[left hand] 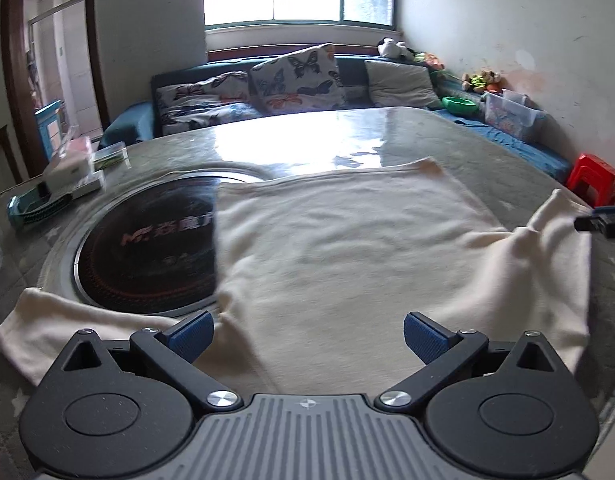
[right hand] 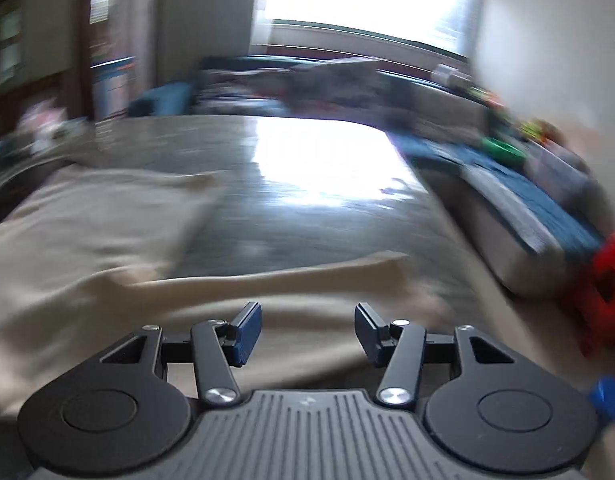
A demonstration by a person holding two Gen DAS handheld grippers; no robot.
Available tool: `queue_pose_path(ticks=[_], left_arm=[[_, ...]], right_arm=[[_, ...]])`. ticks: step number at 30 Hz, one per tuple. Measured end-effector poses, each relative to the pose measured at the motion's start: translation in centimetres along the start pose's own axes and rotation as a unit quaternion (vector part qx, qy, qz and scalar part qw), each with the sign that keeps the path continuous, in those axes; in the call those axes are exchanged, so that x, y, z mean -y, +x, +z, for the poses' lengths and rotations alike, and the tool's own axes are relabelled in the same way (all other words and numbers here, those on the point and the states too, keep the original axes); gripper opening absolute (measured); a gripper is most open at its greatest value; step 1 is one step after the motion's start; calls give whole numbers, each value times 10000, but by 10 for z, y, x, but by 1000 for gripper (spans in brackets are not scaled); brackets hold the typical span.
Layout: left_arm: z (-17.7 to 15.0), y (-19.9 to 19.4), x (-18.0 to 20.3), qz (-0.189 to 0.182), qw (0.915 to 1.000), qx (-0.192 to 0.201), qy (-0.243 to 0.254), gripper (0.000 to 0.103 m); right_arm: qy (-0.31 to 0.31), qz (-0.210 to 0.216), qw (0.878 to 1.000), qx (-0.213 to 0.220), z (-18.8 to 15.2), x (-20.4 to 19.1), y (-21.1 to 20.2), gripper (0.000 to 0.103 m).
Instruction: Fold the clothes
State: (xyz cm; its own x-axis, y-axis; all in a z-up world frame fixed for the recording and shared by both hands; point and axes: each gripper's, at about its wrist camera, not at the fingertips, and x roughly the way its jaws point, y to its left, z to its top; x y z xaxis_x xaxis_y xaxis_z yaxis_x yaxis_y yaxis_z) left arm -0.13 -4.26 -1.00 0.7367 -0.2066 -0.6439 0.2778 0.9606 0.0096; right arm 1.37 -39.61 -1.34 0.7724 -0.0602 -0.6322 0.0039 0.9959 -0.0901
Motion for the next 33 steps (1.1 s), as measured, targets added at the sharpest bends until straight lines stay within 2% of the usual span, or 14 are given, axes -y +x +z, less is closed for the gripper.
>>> queue_pose_path(ticks=[6, 9, 12, 13, 20, 23, 26, 29, 31, 33], left_arm=[[0, 3, 25, -230, 9996, -99, 130, 103], [0, 5, 35, -344, 9991, -144, 197, 103], [1, 8, 45, -458, 9985, -170, 257, 103], [2, 8, 48, -492, 9982, -165, 292, 103], [0, 12, 74, -694, 9953, -106, 663, 103], [-4, 16, 82, -791, 9935, -134, 807, 103], [-9, 18, 88, -842, 9918, -195, 937, 103], [-15, 18, 89, -877, 9908, -212, 1009, 103], [-17, 16, 88, -910, 9905, -220, 1003, 103], [-18, 14, 88, -917, 9904, -213, 1010, 103]], right_arm=[[1195, -566, 9911, -136, -3, 58, 28, 47], [1474, -467, 9879, -121, -9, 69, 31, 34], [1365, -480, 9895, -57, -10, 64, 25, 11], [1324, -511, 9899, -25, -9, 63, 21, 9], [1161, -980, 9881, 258, -11, 71, -20, 5], [1106, -1216, 9862, 204, -19, 73, -27, 5], [1084, -1368, 9846, -58, -31, 72, -19, 6], [955, -1535, 9834, -145, -37, 70, -12, 12], [861, -1598, 9833, -95, -34, 66, -15, 20], [772, -1413, 9869, 28, -27, 59, -24, 21]])
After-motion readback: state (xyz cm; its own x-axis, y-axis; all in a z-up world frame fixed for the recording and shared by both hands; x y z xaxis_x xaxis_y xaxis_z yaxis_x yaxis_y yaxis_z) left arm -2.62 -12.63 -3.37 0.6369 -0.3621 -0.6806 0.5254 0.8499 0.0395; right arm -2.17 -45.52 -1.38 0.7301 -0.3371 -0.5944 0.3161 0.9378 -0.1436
